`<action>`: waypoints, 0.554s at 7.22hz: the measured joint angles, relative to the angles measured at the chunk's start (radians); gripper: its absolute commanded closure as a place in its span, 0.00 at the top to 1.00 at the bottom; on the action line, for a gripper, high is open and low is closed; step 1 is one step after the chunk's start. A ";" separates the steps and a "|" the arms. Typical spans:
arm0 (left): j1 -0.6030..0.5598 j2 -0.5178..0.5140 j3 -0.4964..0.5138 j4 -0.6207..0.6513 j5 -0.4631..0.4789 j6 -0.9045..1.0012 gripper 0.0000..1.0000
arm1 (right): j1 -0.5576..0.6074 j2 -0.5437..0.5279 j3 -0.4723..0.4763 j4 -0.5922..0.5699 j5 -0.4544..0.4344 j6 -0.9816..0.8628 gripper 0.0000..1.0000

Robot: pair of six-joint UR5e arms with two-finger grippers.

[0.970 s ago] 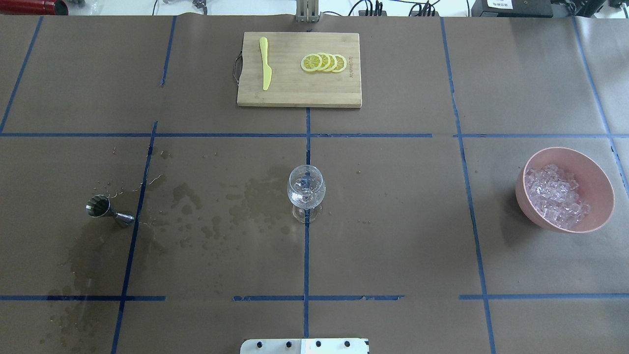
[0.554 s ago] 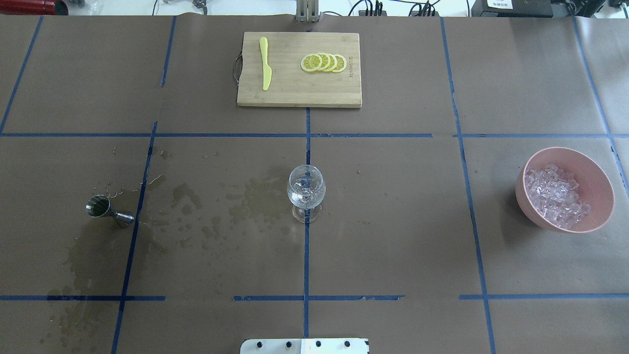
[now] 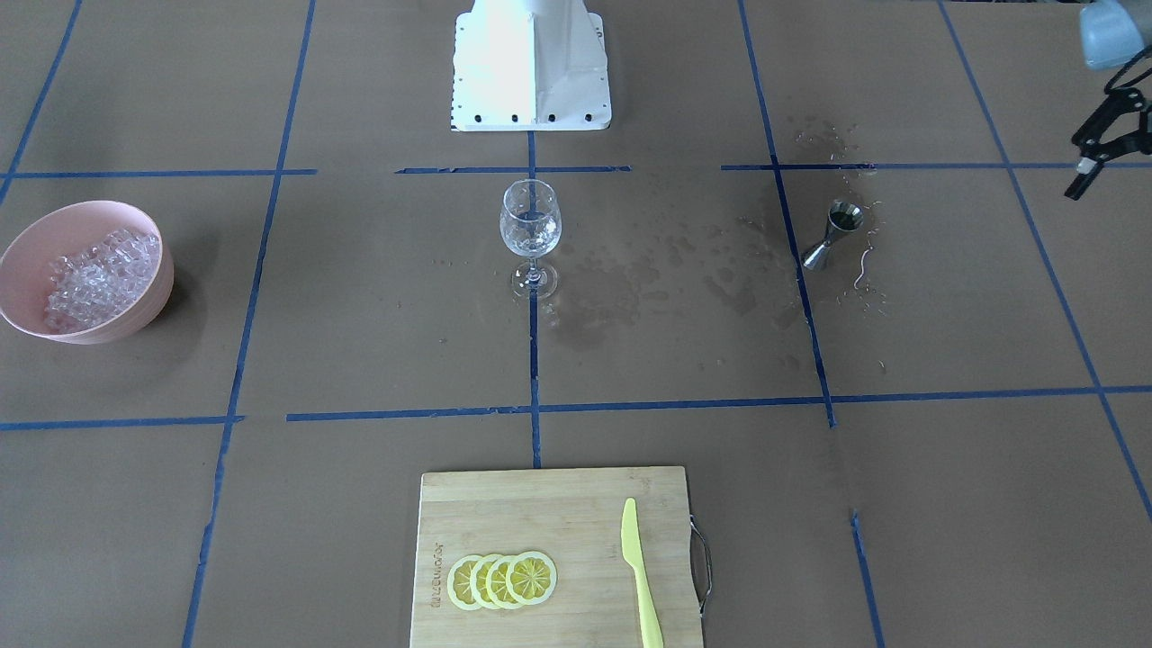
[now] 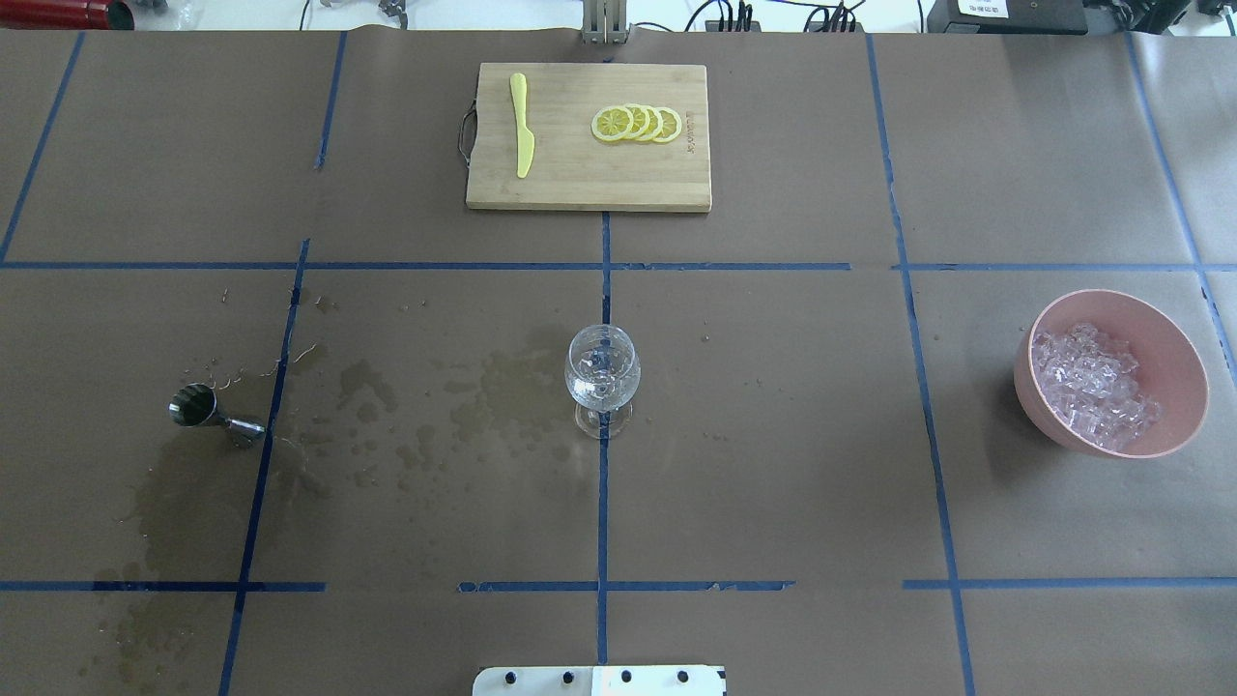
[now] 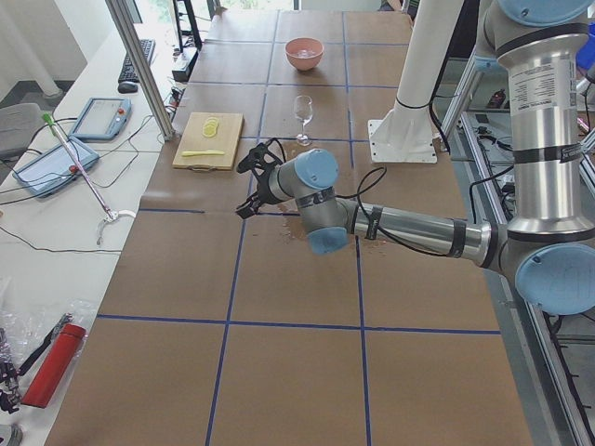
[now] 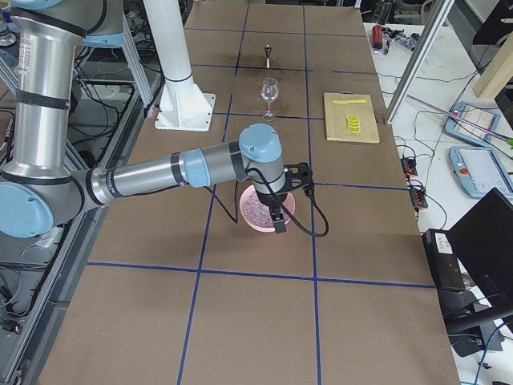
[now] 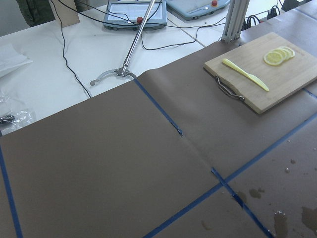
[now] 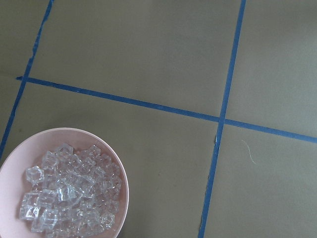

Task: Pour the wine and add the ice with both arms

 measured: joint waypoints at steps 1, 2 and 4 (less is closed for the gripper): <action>0.110 0.024 -0.011 -0.074 0.133 -0.093 1.00 | 0.000 -0.001 0.000 0.000 0.000 0.000 1.00; 0.229 0.059 -0.031 -0.129 0.285 -0.147 1.00 | 0.000 -0.001 0.000 0.000 0.000 0.000 1.00; 0.476 0.114 -0.065 -0.170 0.624 -0.201 1.00 | 0.000 -0.002 0.001 0.000 -0.001 0.000 1.00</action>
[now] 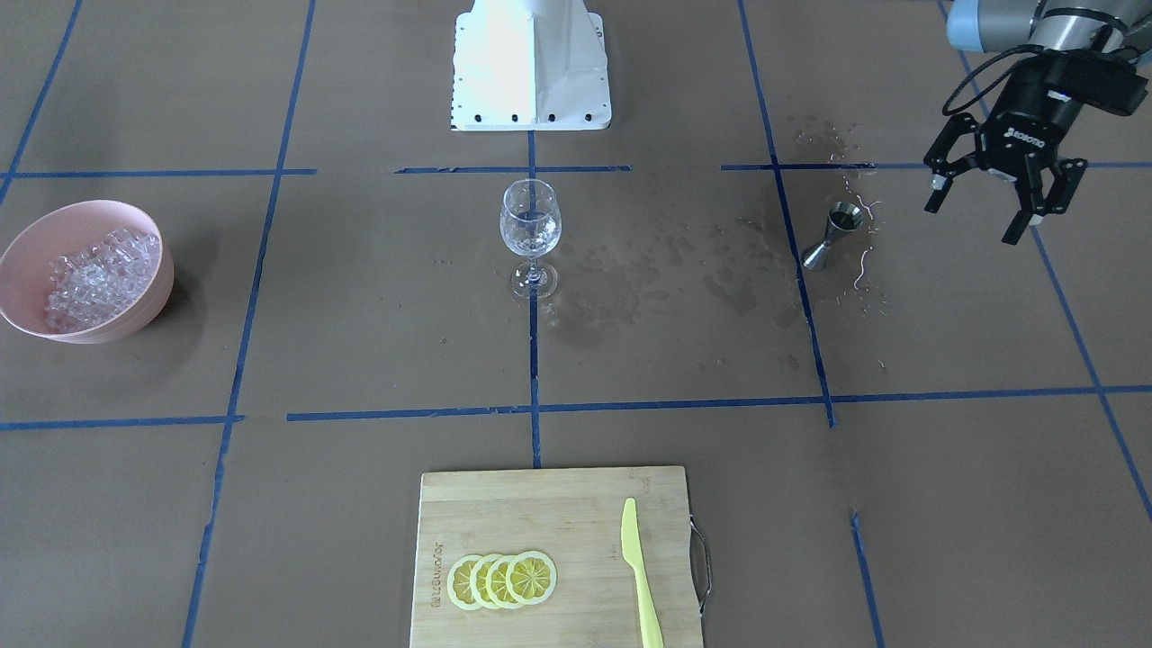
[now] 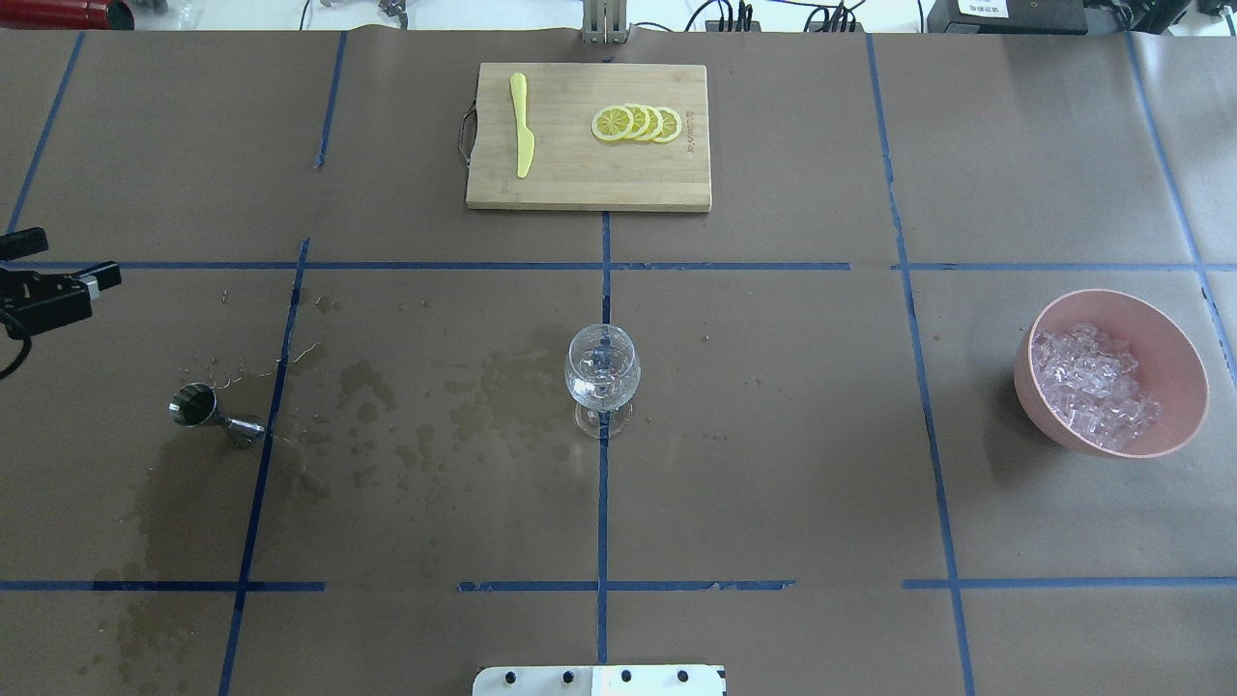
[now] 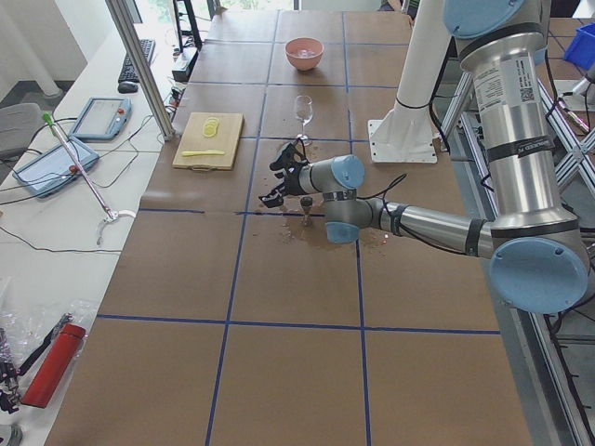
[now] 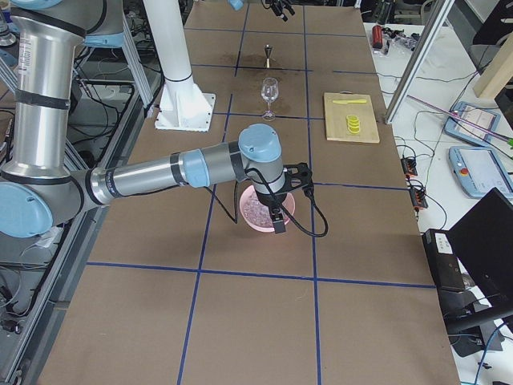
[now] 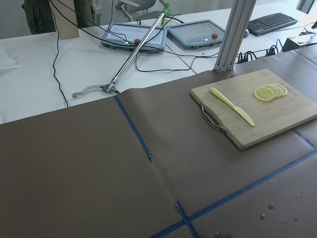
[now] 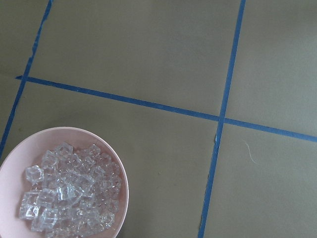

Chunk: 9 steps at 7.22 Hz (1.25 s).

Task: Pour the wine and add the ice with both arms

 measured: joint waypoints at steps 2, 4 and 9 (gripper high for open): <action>0.263 0.016 -0.005 -0.004 0.337 -0.078 1.00 | 0.000 -0.002 0.000 0.000 0.000 0.000 1.00; 0.456 0.019 0.014 -0.002 0.588 -0.133 1.00 | 0.000 -0.003 0.000 0.000 0.000 -0.001 1.00; 0.620 -0.015 0.131 -0.005 0.808 -0.222 1.00 | 0.000 -0.008 -0.001 0.000 0.000 -0.001 1.00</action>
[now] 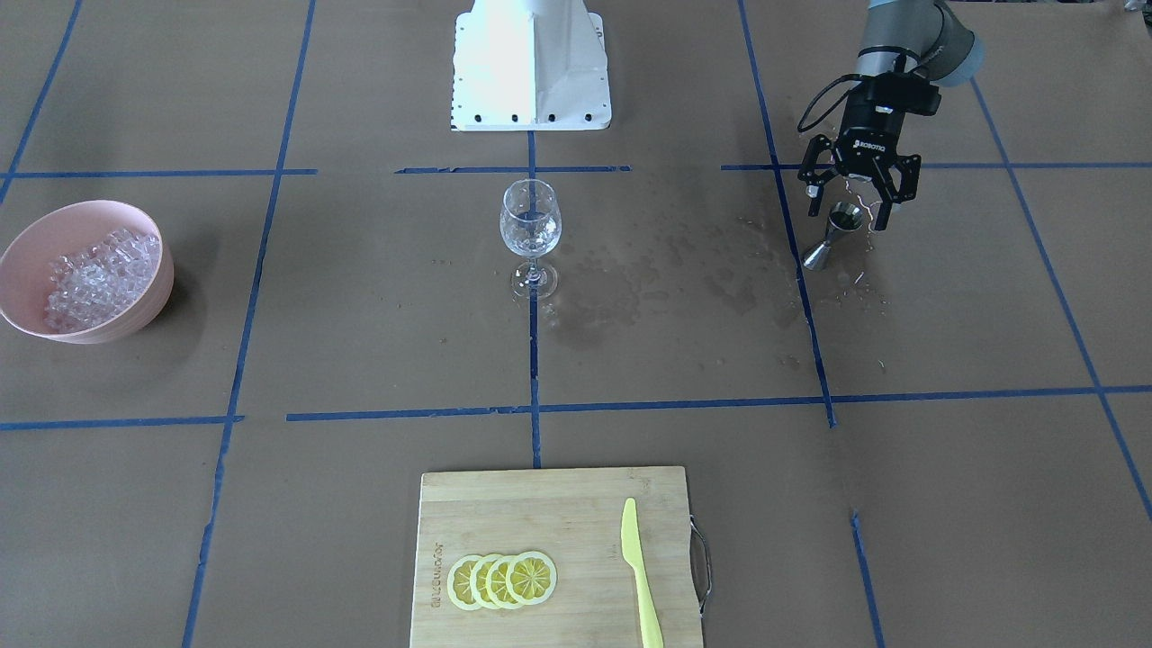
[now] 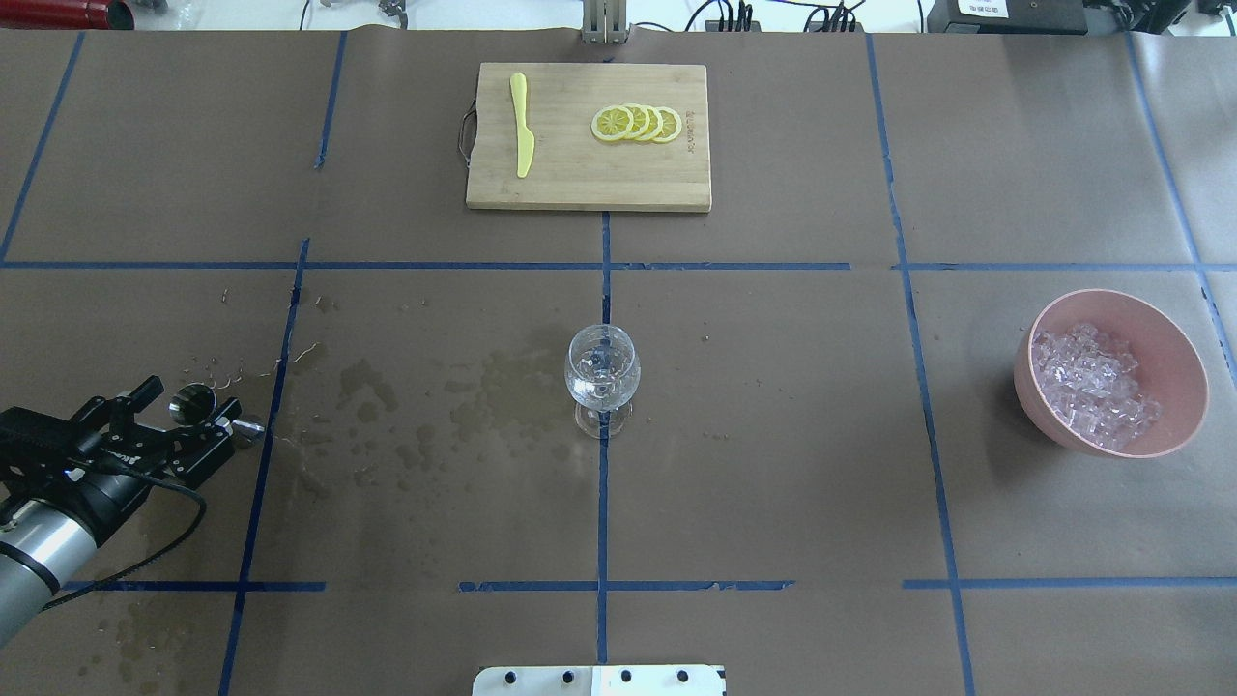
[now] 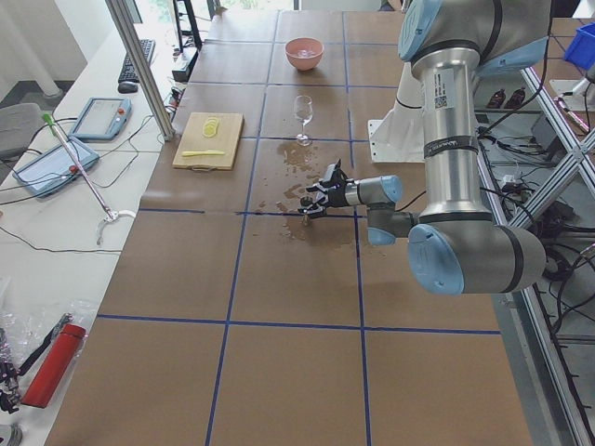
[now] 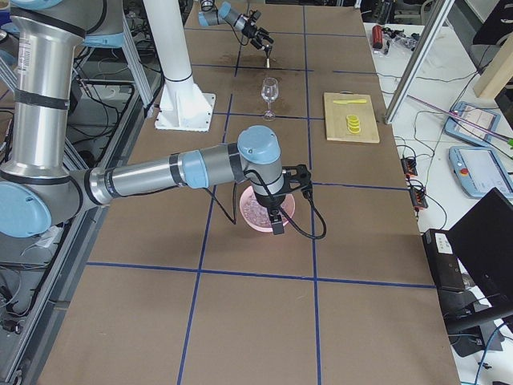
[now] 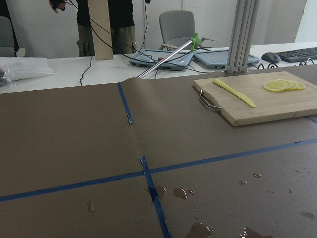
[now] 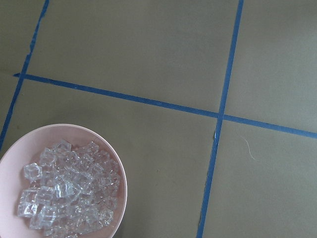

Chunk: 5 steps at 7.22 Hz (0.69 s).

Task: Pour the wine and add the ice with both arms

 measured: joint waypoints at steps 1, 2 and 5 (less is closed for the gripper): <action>0.013 -0.014 0.026 -0.002 0.014 -0.009 1.00 | 0.000 -0.001 0.000 0.000 0.000 0.000 1.00; 0.021 -0.029 0.049 -0.003 0.020 -0.026 1.00 | 0.000 -0.001 0.000 0.000 0.000 0.000 1.00; 0.034 -0.072 0.113 -0.005 0.034 -0.060 0.94 | 0.000 0.000 0.000 0.000 0.000 0.000 1.00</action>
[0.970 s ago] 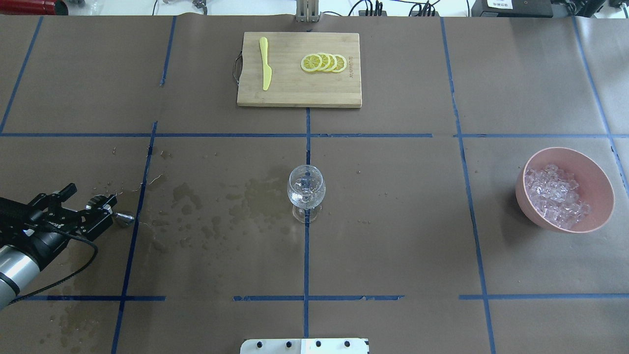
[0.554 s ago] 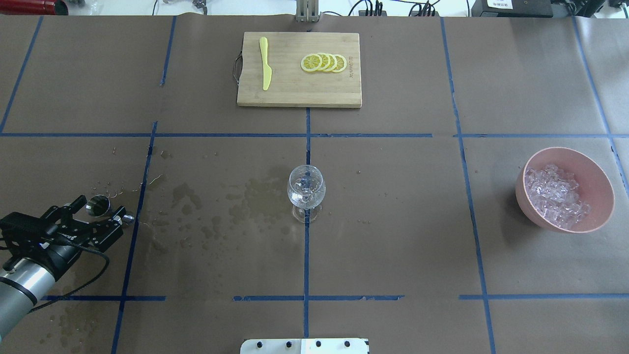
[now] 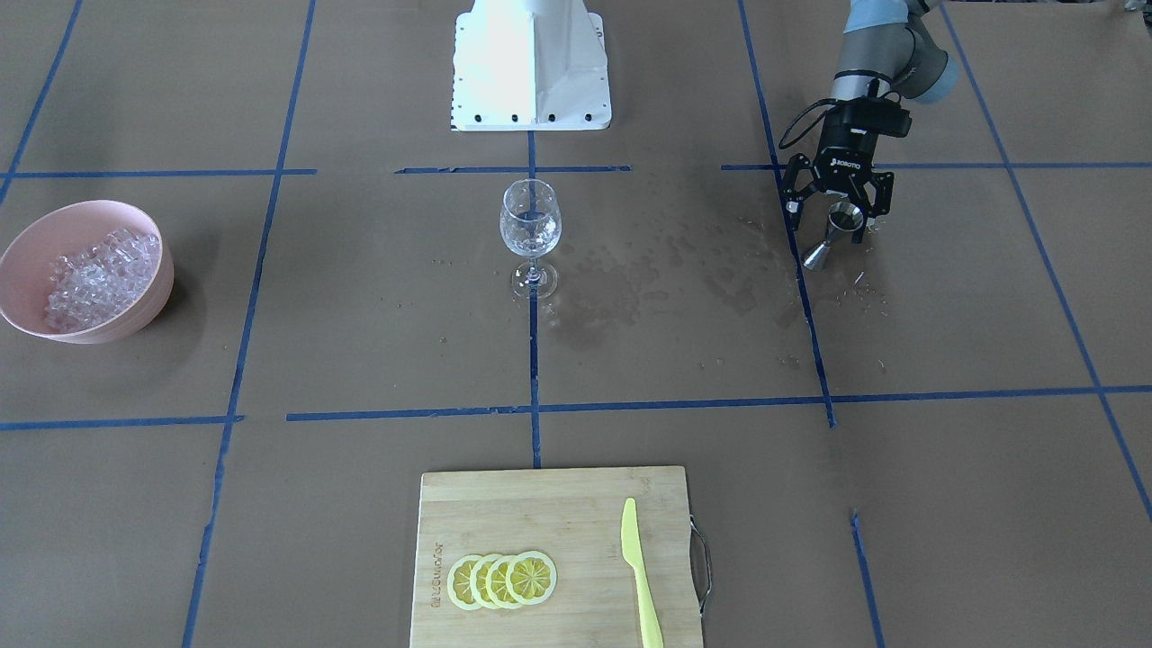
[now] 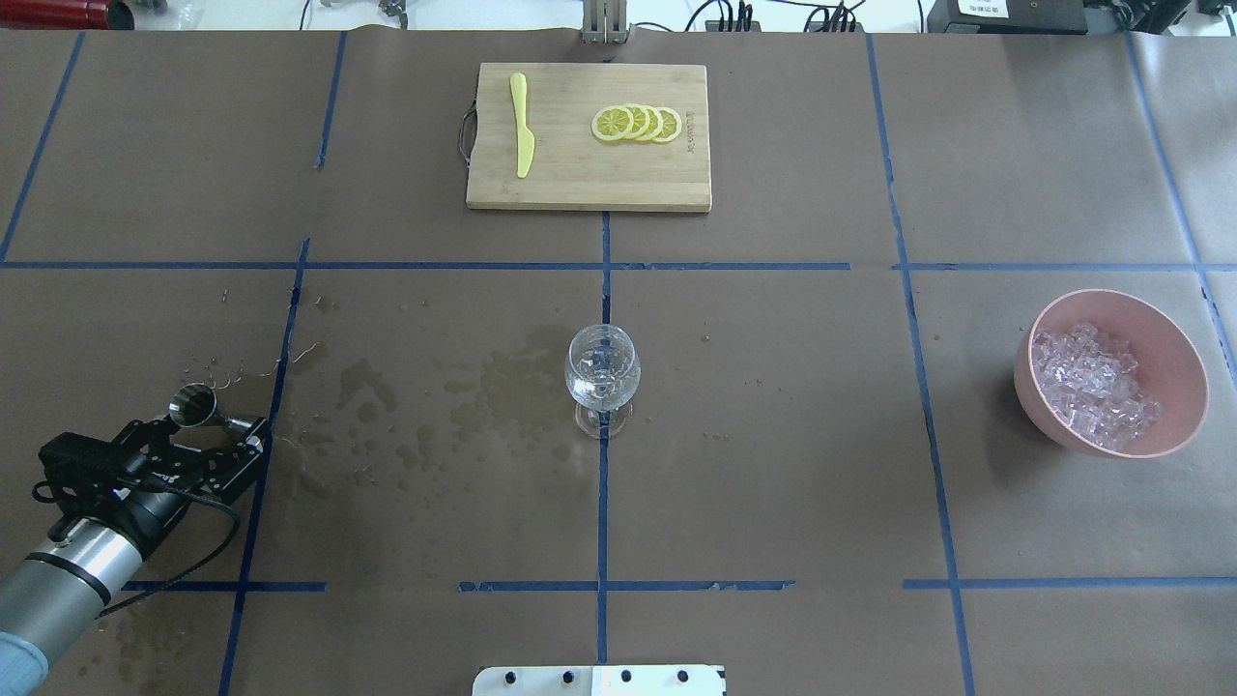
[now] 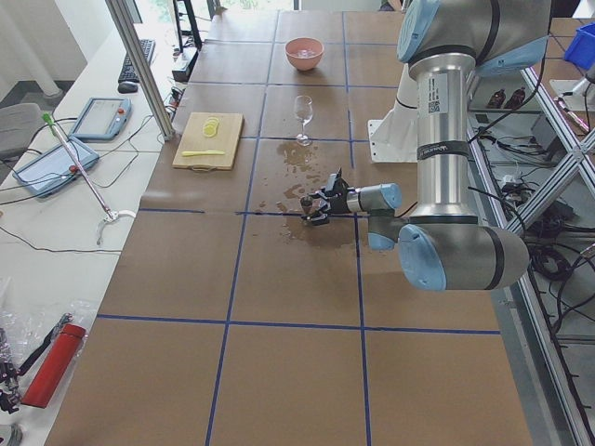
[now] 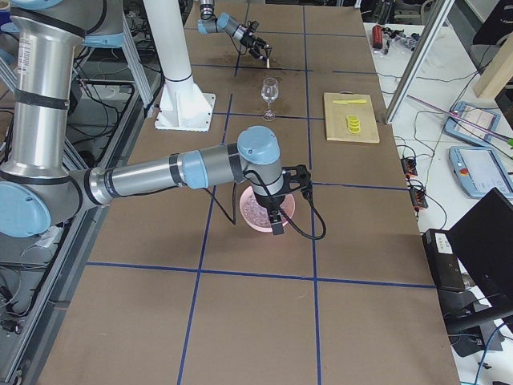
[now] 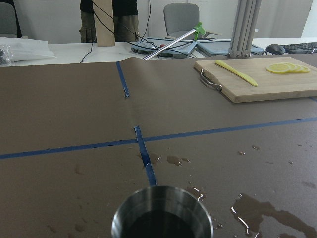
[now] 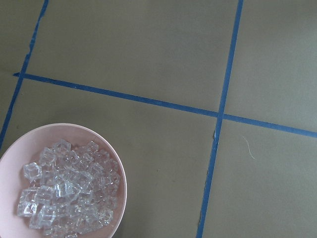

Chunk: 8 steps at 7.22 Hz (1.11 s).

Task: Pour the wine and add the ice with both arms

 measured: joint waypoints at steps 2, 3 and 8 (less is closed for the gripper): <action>0.000 -0.003 0.015 -0.001 0.011 -0.002 0.73 | 0.000 0.001 0.000 0.000 0.000 0.000 1.00; 0.000 -0.003 0.019 -0.002 0.019 -0.004 0.63 | 0.000 0.002 0.000 0.000 0.000 0.000 1.00; 0.001 -0.004 0.035 -0.003 0.023 -0.006 0.48 | 0.000 0.003 -0.003 0.000 -0.001 0.000 1.00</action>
